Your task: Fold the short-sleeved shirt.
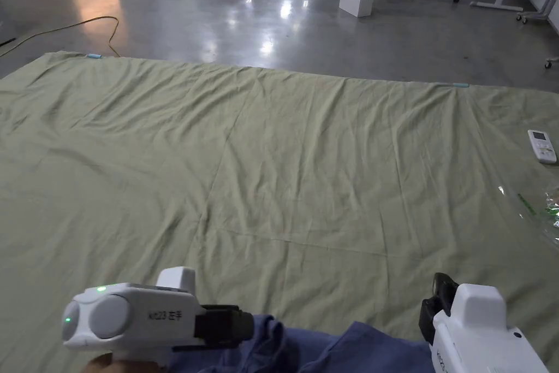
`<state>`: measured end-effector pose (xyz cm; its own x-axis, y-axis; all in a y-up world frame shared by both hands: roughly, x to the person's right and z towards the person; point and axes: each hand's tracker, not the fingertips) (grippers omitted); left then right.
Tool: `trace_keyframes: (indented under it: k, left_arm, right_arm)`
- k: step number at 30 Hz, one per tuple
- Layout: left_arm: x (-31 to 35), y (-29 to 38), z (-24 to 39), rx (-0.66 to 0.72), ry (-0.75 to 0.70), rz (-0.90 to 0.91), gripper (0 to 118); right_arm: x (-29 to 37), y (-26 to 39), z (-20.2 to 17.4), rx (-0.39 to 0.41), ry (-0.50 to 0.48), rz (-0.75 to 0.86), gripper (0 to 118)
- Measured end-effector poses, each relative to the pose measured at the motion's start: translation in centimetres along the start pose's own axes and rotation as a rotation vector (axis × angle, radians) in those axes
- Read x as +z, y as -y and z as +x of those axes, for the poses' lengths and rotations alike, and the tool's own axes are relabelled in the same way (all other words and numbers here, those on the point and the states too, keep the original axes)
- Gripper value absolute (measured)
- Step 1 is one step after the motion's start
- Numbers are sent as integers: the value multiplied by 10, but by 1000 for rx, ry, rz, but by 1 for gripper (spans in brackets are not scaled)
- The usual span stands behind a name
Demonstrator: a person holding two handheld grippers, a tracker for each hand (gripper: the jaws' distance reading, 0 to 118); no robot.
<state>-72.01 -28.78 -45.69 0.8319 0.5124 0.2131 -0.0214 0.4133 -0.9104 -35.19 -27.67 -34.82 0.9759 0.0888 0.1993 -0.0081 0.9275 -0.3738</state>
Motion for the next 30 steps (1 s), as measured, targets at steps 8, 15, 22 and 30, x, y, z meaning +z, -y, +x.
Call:
trace_keyframes:
  k: [8,15,22,30]
  left_arm:
    - [-9,9,-10,-64,-150,-29,24]
    - [-53,38,17,-151,-127,-224,16]
    - [-66,44,36,-133,-4,-211,16]
    - [-93,52,37,-106,-6,-193,16]
  right_arm:
    - [-1,4,1,-14,-5,-16,0]
    - [-1,9,2,-17,-5,-29,1]
    - [1,11,3,-14,-5,-39,0]
    - [2,14,4,-21,-1,-49,0]
